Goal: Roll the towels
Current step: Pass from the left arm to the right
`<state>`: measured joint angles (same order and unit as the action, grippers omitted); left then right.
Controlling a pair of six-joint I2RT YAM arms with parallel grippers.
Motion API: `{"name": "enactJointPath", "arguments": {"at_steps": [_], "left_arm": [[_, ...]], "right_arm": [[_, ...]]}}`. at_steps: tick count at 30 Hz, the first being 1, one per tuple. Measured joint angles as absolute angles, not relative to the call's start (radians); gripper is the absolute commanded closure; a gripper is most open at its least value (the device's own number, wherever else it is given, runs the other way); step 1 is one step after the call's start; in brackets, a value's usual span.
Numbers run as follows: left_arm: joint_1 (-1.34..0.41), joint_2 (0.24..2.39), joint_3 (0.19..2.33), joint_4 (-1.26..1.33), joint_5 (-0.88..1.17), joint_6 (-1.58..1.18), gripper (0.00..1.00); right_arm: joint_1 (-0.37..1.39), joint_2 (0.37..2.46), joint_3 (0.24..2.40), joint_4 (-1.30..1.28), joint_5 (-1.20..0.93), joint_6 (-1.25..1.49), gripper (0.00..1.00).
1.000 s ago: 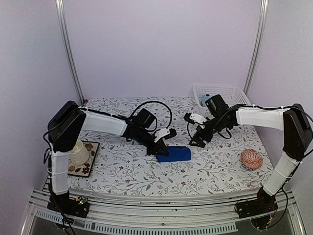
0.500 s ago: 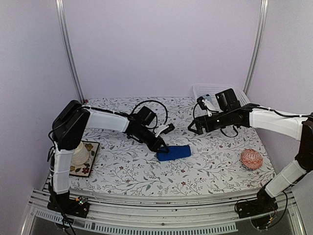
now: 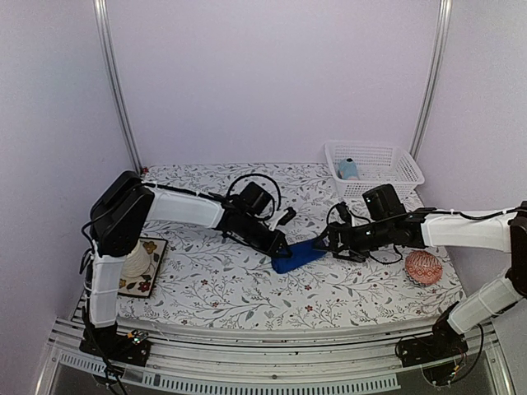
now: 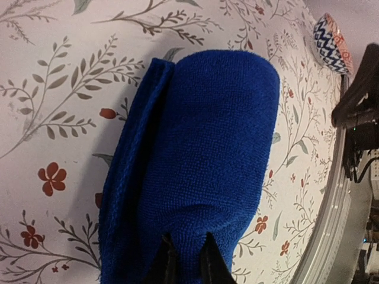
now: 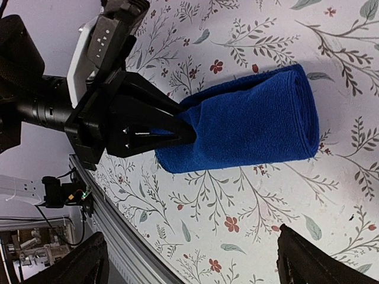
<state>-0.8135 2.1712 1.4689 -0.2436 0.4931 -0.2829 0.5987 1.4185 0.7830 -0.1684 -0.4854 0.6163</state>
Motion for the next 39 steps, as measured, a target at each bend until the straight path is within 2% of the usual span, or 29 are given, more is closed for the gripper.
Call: {"name": "enactJointPath", "arguments": {"at_steps": [9,17,24,39], "left_arm": [[-0.844,2.215,1.551,-0.268,0.443,-0.509,1.0],[-0.866,2.244,1.609,-0.302,0.389,-0.677,1.0],[-0.873,2.256,1.612,-0.266,0.385,-0.799,1.0],[-0.832,2.232,1.391,0.091,0.513,-0.995,1.0]], "right_arm": [[0.604,1.457,0.727,-0.004,-0.49,0.831,0.03],[0.586,1.627,0.727,0.114,-0.5,0.957,0.08],[0.534,1.723,0.752,0.164,-0.531,1.008,0.08],[0.508,1.86,0.839,0.299,-0.61,1.063,0.08]]}}
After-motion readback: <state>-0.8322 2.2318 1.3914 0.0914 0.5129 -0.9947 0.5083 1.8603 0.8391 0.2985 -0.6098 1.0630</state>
